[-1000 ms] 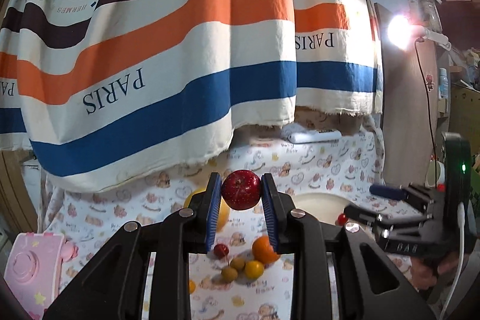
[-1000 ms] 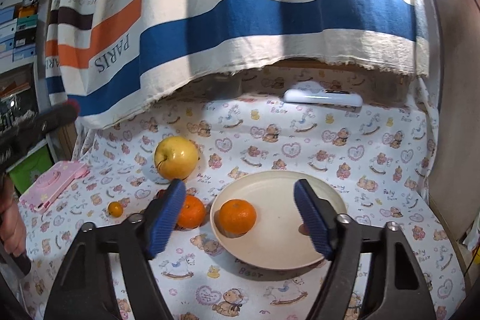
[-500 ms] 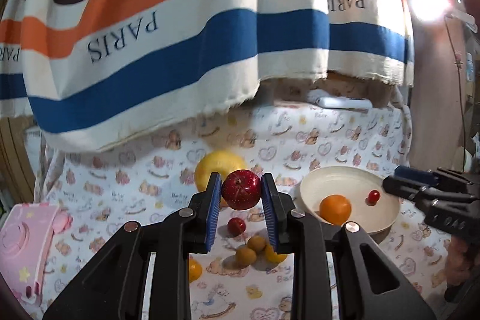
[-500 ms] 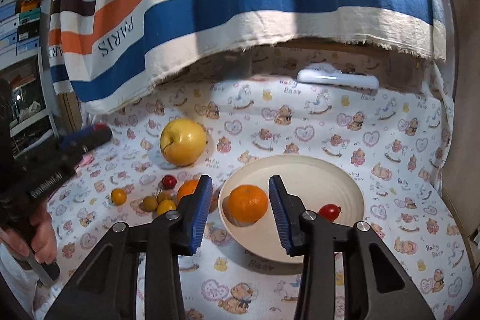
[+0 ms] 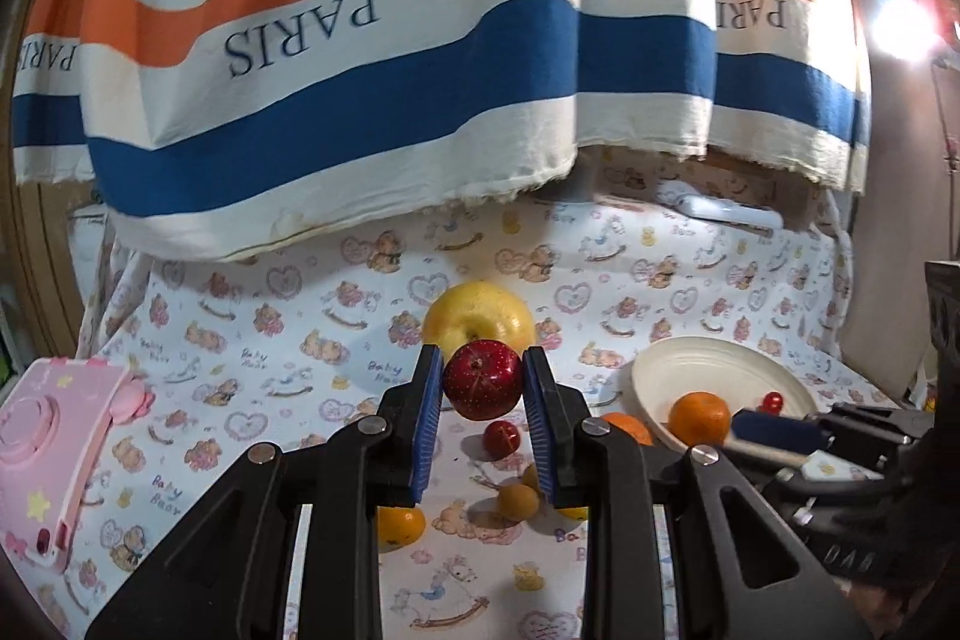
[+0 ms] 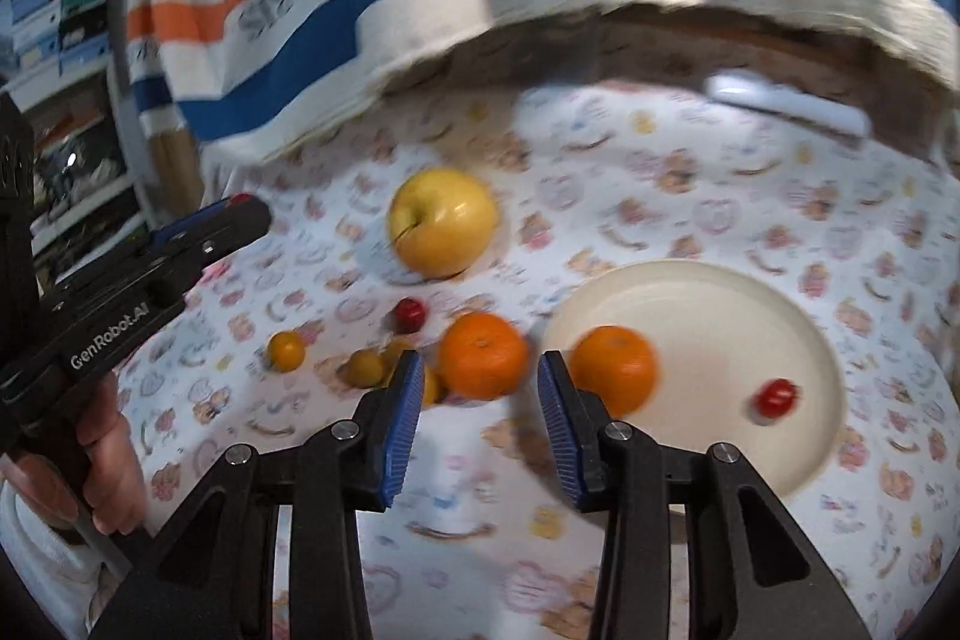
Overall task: Organize fruits
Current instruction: 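Grasp the small yellow orange with the right gripper while the left holds the red apple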
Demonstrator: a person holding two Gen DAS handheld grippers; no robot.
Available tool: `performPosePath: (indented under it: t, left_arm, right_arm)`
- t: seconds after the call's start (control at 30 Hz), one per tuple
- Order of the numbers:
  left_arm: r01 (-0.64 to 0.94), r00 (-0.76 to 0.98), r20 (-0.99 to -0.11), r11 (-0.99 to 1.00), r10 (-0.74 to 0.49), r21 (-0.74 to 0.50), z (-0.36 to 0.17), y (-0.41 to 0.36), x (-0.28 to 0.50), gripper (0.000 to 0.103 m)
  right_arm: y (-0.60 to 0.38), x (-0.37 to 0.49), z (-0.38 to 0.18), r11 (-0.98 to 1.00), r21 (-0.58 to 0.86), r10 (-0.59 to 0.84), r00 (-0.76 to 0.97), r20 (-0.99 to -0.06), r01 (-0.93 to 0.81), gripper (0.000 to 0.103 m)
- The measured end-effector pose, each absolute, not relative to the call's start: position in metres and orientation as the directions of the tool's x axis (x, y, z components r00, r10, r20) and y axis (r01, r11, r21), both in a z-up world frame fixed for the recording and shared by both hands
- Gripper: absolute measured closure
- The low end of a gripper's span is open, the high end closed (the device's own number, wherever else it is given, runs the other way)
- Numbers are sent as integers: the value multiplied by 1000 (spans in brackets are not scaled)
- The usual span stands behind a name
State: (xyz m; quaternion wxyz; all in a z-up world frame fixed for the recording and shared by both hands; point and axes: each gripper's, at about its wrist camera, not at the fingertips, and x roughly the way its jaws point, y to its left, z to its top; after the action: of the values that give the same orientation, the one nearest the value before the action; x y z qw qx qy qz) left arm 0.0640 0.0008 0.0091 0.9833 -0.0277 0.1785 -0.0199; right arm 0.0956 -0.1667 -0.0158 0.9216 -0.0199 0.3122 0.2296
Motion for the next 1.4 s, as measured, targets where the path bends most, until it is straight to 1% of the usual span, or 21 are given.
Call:
performPosePath:
  t: [0.07, 0.13, 0.27, 0.33, 0.4, 0.47, 0.5, 0.6, 0.83, 0.9, 0.93, 1.2, 1.27, 1.33, 1.4]
  left_arm:
    - [-11, 938, -345, 997, -16, -75, 8, 5, 64, 77]
    - [-13, 934, -357, 997, -16, -79, 7, 8, 67, 77]
    - [-34, 939, -344, 995, 1, -89, 10, 13, 65, 77]
    - [-47, 940, -341, 995, 15, -87, 11, 14, 64, 77]
    - [-69, 936, -350, 995, 39, -75, 11, 15, 66, 77]
    - [-102, 925, -373, 992, 70, -68, 9, 18, 70, 77]
    - [-105, 921, -383, 992, 69, -74, 8, 21, 71, 77]
    - [-123, 914, -398, 989, 82, -78, 6, 25, 73, 77]
    - [-115, 910, -407, 991, 79, -65, 4, 23, 75, 77]
    - [-113, 910, -407, 991, 76, -68, 5, 24, 74, 77]
    - [-116, 911, -404, 991, 79, -67, 5, 24, 74, 77]
    - [-101, 914, -401, 993, 68, -61, 6, 21, 74, 77]
    - [-92, 920, -387, 994, 64, -53, 7, 17, 71, 77]
    - [-90, 929, -362, 996, 81, -8, 10, 10, 67, 77]
    - [-70, 936, -346, 997, 62, -10, 12, 8, 64, 77]
  right_arm:
    - [-158, 103, -19, 884, 128, 429, 670, -606, -450, 61]
    - [-150, 110, -23, 875, 140, 441, 643, -627, -464, 61]
    - [-136, 118, -29, 853, 160, 470, 597, -650, -498, 61]
    - [-126, 120, -33, 839, 143, 474, 576, -665, -525, 61]
    - [-120, 121, -37, 831, 147, 479, 557, -679, -537, 61]
    - [-118, 127, -43, 828, 191, 493, 523, -695, -527, 61]
    - [-117, 130, -46, 833, 200, 489, 517, -703, -516, 61]
    - [-115, 133, -48, 861, 146, 432, 552, -713, -487, 61]
    - [-100, 145, -61, 877, 87, 355, 517, -779, -472, 62]
    - [-100, 147, -63, 878, 96, 357, 508, -784, -469, 72]
    - [-102, 148, -64, 877, 112, 369, 505, -780, -467, 74]
    - [-115, 135, -48, 881, 108, 379, 550, -744, -462, 74]
    - [-121, 129, -40, 880, 112, 388, 563, -730, -461, 74]
    - [-130, 123, -29, 877, 130, 408, 573, -711, -463, 74]
    - [-138, 118, -20, 874, 142, 423, 584, -693, -465, 74]
